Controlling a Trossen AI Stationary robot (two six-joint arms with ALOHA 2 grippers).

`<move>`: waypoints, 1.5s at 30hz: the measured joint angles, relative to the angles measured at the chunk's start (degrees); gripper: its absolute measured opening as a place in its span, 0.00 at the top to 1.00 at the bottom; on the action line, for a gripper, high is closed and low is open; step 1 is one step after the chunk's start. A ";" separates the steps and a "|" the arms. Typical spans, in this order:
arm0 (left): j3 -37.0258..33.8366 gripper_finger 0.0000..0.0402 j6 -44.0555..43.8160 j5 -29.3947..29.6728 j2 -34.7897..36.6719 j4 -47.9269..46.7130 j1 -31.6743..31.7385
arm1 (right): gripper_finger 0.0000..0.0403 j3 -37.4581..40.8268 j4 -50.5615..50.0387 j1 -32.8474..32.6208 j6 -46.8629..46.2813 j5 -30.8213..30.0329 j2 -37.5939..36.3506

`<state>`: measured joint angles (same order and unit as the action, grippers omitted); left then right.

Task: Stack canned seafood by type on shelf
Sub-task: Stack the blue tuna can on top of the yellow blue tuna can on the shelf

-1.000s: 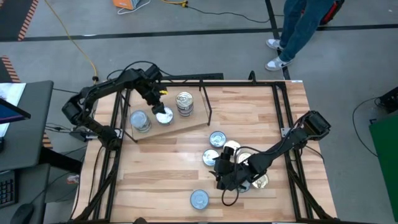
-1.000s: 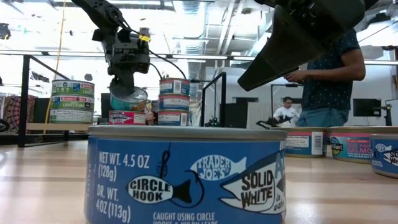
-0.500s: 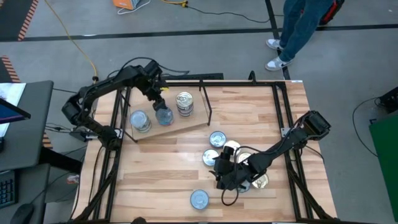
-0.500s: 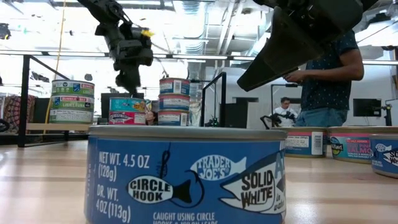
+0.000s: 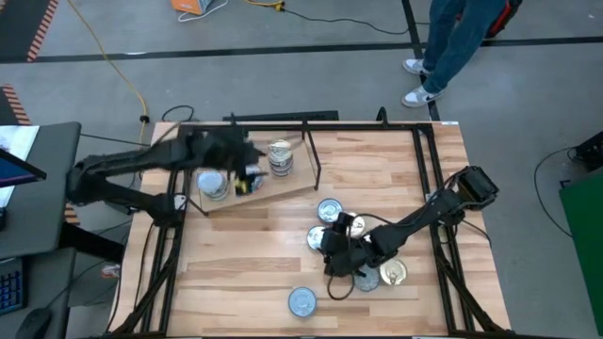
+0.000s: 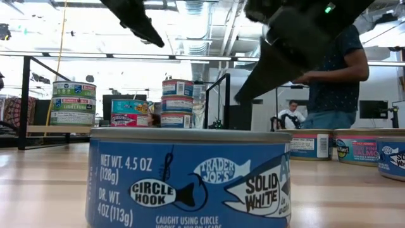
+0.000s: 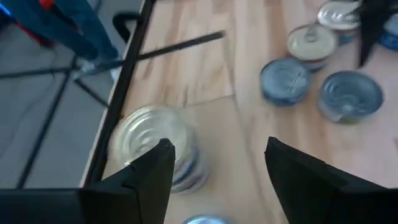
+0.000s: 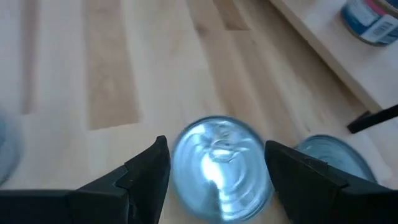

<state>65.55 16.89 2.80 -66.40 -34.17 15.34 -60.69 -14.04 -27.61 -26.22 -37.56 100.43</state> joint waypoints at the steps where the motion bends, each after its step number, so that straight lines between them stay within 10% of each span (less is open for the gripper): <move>1: -1.81 0.41 -1.44 2.83 1.17 1.56 -3.26 | 0.28 0.00 0.03 0.51 0.45 0.02 0.12; 11: -15.49 0.43 -20.22 26.74 2.77 4.16 -35.98 | 0.28 -0.70 11.03 1.00 11.26 8.81 5.78; 20: -17.72 0.43 -34.88 36.28 -6.68 12.59 -54.84 | 0.28 -8.59 7.95 -6.59 5.98 12.72 7.68; 45: -17.72 0.43 -33.73 36.58 -29.31 46.09 -55.72 | 0.28 -10.67 4.75 -10.87 -2.47 8.95 14.26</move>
<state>47.83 -16.83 39.38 -95.70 11.92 -40.38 -71.35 -9.28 -38.48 -28.69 -28.61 114.69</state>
